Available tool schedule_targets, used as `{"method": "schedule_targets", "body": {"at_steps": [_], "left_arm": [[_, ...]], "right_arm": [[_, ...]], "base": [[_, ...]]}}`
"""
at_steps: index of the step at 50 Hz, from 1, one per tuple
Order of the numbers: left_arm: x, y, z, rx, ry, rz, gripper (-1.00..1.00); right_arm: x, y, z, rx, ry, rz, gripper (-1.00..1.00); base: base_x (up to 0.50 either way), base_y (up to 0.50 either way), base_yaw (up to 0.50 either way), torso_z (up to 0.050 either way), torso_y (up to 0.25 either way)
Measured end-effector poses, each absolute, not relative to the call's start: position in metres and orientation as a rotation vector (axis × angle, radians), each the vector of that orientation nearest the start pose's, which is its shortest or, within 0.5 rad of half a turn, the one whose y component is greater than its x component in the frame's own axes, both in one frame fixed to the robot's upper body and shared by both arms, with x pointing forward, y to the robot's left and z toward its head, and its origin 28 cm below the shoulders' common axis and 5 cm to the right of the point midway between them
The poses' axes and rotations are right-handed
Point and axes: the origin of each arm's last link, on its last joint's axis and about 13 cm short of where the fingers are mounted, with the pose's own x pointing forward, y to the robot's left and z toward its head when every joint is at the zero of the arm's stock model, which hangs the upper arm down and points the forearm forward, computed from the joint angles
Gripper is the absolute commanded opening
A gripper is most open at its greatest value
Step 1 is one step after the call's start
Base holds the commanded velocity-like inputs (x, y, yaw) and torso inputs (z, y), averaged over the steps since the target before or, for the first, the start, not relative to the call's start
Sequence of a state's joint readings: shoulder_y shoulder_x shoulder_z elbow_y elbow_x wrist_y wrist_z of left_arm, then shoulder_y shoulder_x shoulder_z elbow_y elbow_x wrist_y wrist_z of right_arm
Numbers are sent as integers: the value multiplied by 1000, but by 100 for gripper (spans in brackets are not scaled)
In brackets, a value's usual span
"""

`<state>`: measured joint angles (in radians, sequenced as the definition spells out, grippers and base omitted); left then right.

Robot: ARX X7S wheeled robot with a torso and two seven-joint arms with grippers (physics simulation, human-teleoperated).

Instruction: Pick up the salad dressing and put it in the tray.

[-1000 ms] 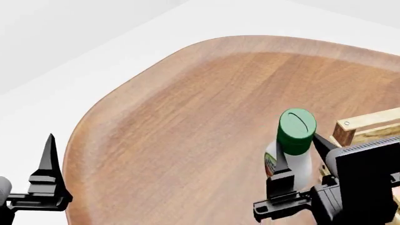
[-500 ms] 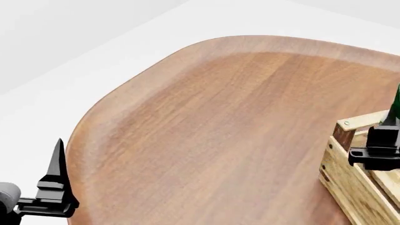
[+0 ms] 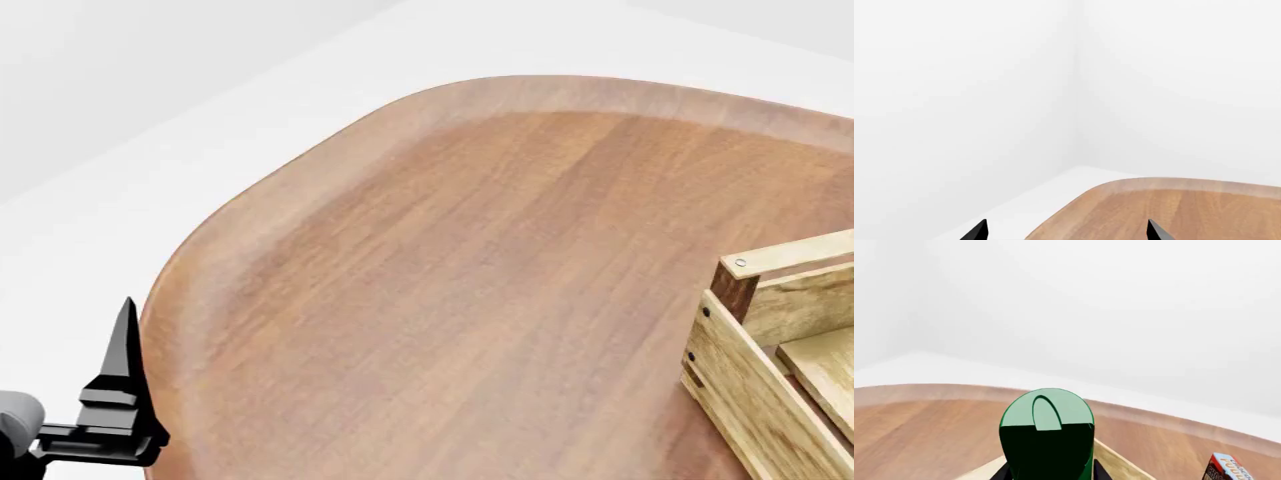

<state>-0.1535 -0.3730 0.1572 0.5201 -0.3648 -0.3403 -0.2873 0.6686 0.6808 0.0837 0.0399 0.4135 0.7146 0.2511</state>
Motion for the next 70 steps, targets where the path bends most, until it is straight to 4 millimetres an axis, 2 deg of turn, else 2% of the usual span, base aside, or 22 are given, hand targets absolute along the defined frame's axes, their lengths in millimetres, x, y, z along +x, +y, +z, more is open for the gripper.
{"method": "schedule_targets", "body": {"at_steps": [17,36,51,70], "left_arm": [[221,228,129,14,-248,-38,100],[221,228,130,20,-250,-38,100],[222,228,130,28,-253,-37,100],[221,228,129,36,-256,-32,100]], "right_arm": [[317,-297,186,-140,93,-574,-100],[334,-316,155,-113,158,-680,-100],[339,-325,121,-105,205,-725,-100],[331,-322,90,-87,253,-749,-100]], "base": [[0,0,0,0,1],[0,0,0,0,1],[0,0,0,0,1],[0,0,0,1,1]]}}
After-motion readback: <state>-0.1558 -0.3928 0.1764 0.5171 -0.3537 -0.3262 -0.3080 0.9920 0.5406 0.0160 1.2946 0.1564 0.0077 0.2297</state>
